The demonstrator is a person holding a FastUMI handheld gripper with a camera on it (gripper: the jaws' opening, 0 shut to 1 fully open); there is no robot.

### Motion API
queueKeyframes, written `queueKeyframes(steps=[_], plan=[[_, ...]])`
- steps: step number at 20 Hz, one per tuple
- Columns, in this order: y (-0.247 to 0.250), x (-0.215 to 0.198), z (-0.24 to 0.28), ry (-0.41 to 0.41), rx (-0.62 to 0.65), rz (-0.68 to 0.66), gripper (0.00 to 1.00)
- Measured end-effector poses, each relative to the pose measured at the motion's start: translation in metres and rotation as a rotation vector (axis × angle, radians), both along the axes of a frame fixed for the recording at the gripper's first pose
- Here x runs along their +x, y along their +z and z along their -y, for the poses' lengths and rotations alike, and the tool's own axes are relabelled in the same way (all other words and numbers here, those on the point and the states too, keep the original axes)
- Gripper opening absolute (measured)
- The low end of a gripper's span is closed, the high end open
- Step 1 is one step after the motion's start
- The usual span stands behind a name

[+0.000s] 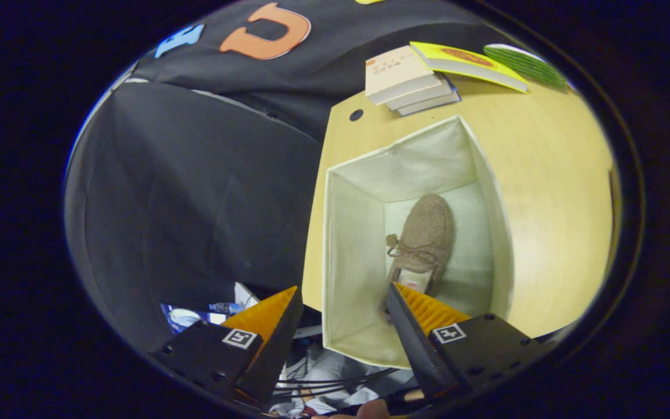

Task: Open the storage box then place both shoes into the box .Put the left shoe in first, then the right shoe, with the right side of both shoes facing outward in a uniform manner.

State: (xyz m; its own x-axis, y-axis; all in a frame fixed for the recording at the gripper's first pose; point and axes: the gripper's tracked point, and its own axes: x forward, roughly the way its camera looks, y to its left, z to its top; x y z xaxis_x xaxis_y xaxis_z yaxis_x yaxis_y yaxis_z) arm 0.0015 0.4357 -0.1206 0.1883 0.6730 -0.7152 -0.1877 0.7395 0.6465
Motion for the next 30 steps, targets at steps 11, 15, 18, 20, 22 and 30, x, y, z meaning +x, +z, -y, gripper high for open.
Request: queueKeyframes(steps=[11,15,18,20,22,30], plan=[[0.051,0.057,0.238,-0.141,-0.443,0.485,0.99],[0.022,0.053,0.341,-0.188,-0.615,0.439,1.00],[-0.002,0.045,0.388,-0.176,-0.654,0.376,1.00],[-0.025,0.040,0.416,-0.169,-0.687,0.334,1.00],[-0.054,0.031,0.434,-0.152,-0.682,0.251,1.00],[-0.123,0.052,0.494,-0.227,-0.610,0.019,1.00]])
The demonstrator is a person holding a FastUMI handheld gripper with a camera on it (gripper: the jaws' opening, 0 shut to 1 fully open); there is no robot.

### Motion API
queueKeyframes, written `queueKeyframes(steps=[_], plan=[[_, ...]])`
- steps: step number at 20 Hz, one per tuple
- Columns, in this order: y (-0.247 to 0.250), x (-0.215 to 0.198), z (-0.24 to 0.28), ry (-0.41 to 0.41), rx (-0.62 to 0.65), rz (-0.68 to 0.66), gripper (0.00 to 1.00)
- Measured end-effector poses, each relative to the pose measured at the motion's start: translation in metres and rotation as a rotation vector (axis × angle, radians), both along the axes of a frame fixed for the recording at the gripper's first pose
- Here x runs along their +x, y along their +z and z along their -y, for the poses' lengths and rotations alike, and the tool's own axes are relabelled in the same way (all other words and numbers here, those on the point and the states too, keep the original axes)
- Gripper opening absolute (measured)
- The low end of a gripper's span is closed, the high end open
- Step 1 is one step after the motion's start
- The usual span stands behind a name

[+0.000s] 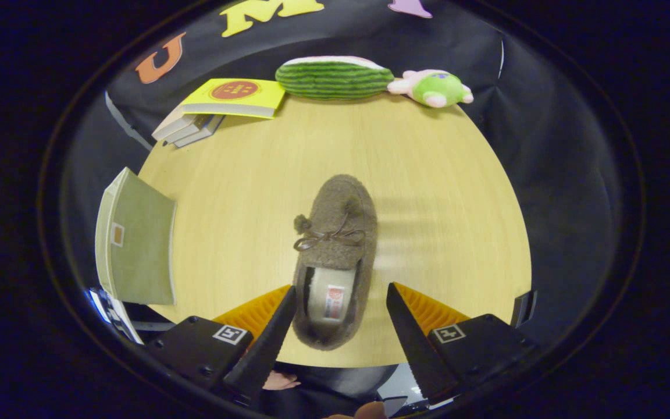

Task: Open the storage box then place both shoes into the box .Put the left shoe in first, then the right shoe, with the right side of both shoes facing outward in a uniform manner.

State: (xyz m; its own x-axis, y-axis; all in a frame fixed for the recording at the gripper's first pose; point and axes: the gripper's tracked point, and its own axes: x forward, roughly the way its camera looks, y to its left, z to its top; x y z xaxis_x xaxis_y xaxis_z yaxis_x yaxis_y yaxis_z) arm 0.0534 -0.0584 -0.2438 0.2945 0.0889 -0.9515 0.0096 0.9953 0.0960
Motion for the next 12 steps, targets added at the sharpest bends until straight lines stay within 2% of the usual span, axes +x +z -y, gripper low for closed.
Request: queueKeyframes(steps=[2,5,7,9,10,11,12], plan=[[-0.015,0.001,0.007,-0.042,0.029,-0.050,1.00],[-0.033,0.003,0.010,-0.043,0.051,-0.098,0.99],[-0.038,0.003,0.013,-0.030,0.046,-0.115,0.92],[-0.042,0.003,0.011,-0.020,0.057,-0.119,0.74],[-0.043,0.004,0.010,-0.016,0.059,-0.113,0.61],[-0.043,0.004,0.008,-0.015,0.066,-0.113,0.57],[-0.044,0.004,0.007,-0.015,0.067,-0.111,0.46]])
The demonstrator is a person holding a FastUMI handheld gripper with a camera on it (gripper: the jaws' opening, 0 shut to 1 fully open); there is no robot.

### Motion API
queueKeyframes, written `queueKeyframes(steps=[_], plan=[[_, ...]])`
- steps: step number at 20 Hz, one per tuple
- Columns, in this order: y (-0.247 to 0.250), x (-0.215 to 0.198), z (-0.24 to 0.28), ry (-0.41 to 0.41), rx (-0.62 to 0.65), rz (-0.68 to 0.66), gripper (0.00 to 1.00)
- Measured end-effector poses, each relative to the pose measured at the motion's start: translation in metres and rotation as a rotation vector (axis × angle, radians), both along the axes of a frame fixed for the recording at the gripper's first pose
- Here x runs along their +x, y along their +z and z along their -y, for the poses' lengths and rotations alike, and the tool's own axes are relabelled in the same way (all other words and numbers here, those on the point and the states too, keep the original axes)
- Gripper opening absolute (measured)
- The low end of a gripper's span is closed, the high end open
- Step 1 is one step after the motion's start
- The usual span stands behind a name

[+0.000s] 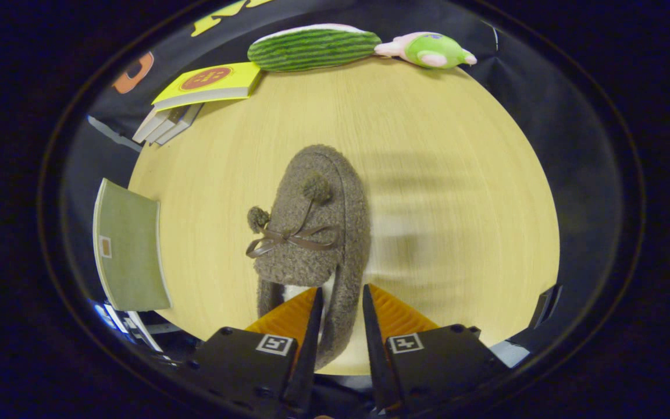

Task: Open the storage box then place both shoes into the box .Put the left shoe in first, then the right shoe, with the right side of both shoes facing outward in a uniform manner.

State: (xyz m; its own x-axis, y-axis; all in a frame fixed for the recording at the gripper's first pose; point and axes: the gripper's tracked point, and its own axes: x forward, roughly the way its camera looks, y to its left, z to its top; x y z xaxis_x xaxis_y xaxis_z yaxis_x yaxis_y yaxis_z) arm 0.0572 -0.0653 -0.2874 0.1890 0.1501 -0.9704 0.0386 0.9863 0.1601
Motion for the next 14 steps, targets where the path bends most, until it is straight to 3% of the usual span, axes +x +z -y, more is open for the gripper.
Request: queueKeyframes(steps=[4,6,9,14], plan=[[0.003,-0.001,0.005,-0.037,-0.014,0.000,0.14],[0.011,-0.006,-0.002,-0.075,0.030,-0.010,0.07],[0.027,-0.012,-0.020,-0.121,0.088,-0.006,0.06],[0.080,-0.024,-0.070,-0.093,0.121,0.051,0.06]])
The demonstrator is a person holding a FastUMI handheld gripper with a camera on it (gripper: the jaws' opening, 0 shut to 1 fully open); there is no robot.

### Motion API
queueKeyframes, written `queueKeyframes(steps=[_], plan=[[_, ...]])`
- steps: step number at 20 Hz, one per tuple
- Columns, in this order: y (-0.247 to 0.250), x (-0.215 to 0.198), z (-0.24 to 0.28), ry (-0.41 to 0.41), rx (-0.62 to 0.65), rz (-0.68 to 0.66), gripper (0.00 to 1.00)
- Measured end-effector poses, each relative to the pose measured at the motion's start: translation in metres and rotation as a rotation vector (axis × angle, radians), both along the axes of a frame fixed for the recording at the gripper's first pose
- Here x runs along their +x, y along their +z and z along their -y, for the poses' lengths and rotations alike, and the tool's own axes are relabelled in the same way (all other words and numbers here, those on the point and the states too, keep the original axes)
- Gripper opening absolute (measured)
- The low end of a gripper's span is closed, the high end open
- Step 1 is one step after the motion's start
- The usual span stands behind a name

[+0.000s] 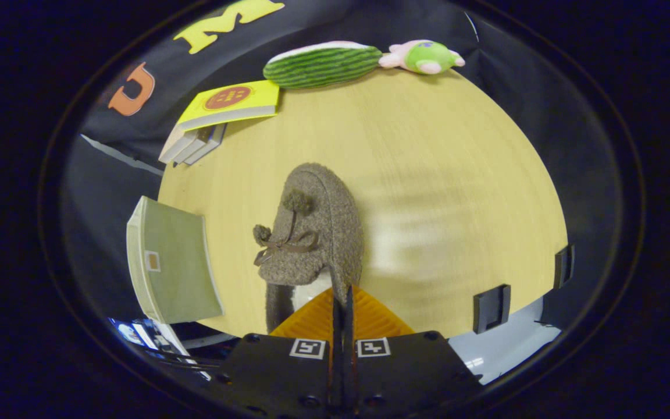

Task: Open the storage box then place both shoes into the box .Put the left shoe in first, then the right shoe, with the right side of both shoes facing outward in a uniform manner.

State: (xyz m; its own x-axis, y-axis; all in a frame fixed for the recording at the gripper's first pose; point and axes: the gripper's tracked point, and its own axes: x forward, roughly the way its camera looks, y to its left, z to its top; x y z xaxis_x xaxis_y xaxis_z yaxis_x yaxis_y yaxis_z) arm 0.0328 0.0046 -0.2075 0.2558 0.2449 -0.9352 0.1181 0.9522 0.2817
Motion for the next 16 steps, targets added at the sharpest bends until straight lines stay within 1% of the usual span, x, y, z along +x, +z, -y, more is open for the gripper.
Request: queueKeyframes(steps=[4,7,8,11,13,16], plan=[[0.054,0.002,-0.061,0.048,0.013,0.089,0.06],[0.089,0.000,-0.126,0.091,0.095,0.118,0.06],[0.099,0.000,-0.145,0.117,0.114,0.127,0.06],[0.125,0.001,-0.194,0.163,0.126,0.164,0.06],[0.135,0.009,-0.216,0.158,0.110,0.213,0.06],[0.139,0.011,-0.248,0.130,0.108,0.227,0.06]])
